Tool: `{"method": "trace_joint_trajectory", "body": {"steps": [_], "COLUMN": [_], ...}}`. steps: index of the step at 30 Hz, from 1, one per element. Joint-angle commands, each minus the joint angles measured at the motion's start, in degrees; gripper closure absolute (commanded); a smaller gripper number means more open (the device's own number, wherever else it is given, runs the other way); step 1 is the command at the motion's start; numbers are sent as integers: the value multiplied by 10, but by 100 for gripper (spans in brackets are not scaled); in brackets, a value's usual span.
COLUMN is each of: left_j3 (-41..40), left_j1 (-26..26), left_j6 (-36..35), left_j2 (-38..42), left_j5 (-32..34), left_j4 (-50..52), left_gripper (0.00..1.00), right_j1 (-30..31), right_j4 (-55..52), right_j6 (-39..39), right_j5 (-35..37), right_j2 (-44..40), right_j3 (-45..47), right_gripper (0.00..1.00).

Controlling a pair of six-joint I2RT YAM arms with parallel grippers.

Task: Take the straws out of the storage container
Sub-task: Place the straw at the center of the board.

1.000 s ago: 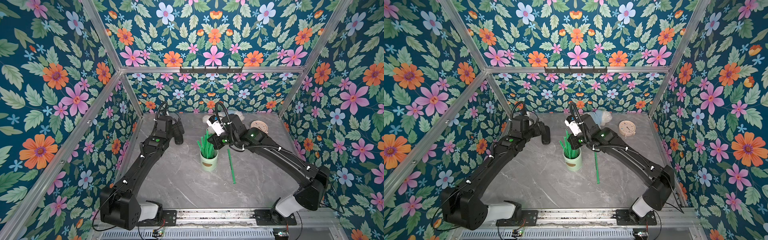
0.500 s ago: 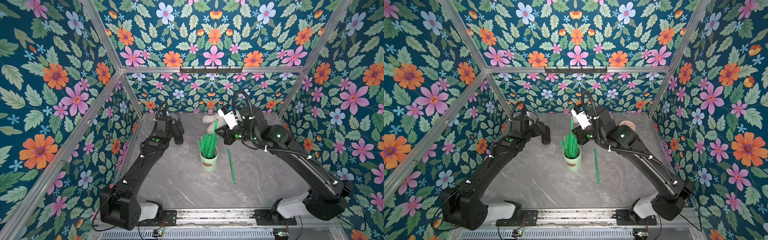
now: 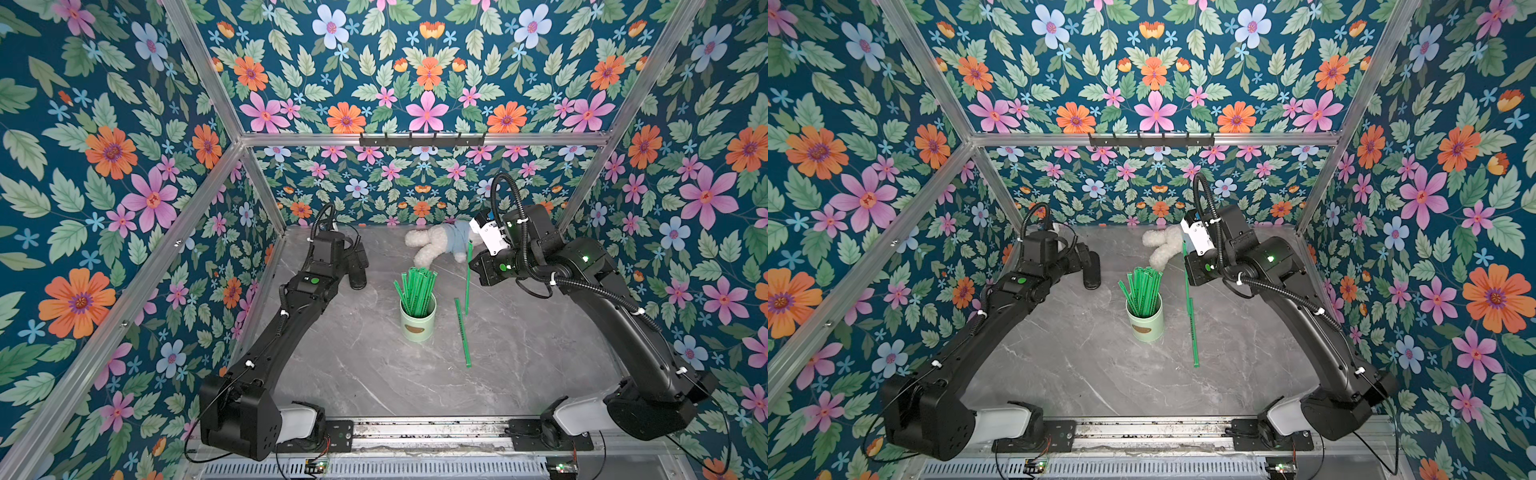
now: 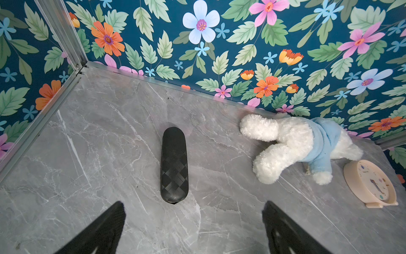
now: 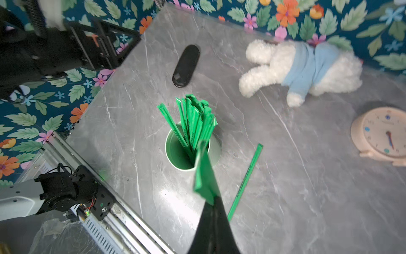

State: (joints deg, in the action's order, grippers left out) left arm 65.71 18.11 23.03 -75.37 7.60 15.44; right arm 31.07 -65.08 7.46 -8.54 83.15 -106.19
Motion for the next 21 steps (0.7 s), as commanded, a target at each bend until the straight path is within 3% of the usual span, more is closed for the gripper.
{"method": "trace_joint_trajectory", "body": {"steps": [1,14,21], "left_j3": [5,5,4], "left_j1": [-1,-1,0], "left_j6": [1,1,2], "left_j2": [0,-3,-3], "left_j5": [1,-2,-3], "left_j4": [5,4,5], "left_gripper": [0,1,1], "right_j1": [-22,-107,-123], "right_j4": [-61,-134,-136], "right_j6": [23,13,-9], "right_j5": [-37,-105,-115], "right_j2": [16,153,250], "right_j3": [4,44,63], "right_gripper": [100,100,100]}}
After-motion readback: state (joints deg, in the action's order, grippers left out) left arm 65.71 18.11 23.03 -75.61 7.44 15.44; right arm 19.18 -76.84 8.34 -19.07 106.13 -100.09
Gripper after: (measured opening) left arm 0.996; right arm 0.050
